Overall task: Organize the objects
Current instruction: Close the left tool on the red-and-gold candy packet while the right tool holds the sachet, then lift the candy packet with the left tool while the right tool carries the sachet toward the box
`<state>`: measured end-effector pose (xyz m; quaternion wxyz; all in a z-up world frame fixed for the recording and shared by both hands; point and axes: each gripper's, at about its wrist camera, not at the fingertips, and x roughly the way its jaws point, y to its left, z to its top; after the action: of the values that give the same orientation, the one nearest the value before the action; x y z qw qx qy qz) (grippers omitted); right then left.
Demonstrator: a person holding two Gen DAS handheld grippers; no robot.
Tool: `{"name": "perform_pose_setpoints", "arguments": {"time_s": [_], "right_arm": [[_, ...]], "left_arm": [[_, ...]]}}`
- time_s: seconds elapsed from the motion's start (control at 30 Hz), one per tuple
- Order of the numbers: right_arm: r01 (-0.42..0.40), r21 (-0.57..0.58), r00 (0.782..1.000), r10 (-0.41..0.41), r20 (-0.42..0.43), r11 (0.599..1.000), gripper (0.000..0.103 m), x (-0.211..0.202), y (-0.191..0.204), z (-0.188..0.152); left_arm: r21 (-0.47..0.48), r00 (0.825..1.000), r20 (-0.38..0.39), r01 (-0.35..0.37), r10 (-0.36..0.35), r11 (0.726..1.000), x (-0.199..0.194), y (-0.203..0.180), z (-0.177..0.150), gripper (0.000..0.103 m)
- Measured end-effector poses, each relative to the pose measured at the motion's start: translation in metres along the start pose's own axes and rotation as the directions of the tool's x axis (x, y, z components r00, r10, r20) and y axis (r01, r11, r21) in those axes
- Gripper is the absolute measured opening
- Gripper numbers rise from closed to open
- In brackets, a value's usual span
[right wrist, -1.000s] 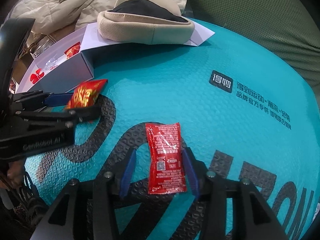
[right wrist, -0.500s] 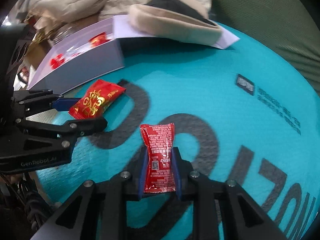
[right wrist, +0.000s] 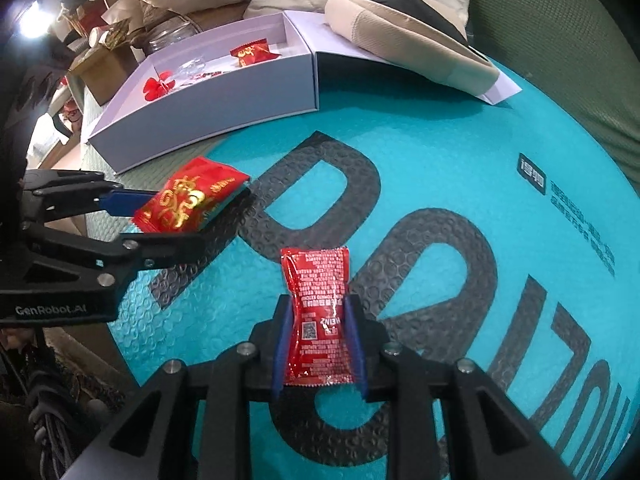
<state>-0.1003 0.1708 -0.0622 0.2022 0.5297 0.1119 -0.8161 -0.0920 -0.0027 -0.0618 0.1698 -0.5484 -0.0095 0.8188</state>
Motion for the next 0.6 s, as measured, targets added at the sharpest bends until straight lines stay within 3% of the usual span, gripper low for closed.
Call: {"name": "perform_pose_setpoints", "arguments": {"time_s": [0.23, 0.43, 0.6], "right_arm": [[0.074, -0.006, 0.997, -0.074, -0.033, 0.997, 0.048, -0.001, -0.003, -0.003], [0.050, 0.023, 0.998, -0.049, -0.046, 0.998, 0.048, -0.002, -0.013, -0.007], [0.049, 0.022, 0.998, -0.048, -0.042, 0.999, 0.051, 0.000, -0.012, -0.008]], "left_arm": [[0.026, 0.998, 0.000, -0.063, 0.063, 0.998, 0.006, -0.011, 0.002, 0.048], [-0.011, 0.998, 0.005, -0.068, 0.068, 0.998, 0.012, -0.011, 0.010, 0.053], [0.022, 0.995, 0.025, -0.095, 0.095, 0.995, 0.015, -0.017, 0.007, 0.055]]}}
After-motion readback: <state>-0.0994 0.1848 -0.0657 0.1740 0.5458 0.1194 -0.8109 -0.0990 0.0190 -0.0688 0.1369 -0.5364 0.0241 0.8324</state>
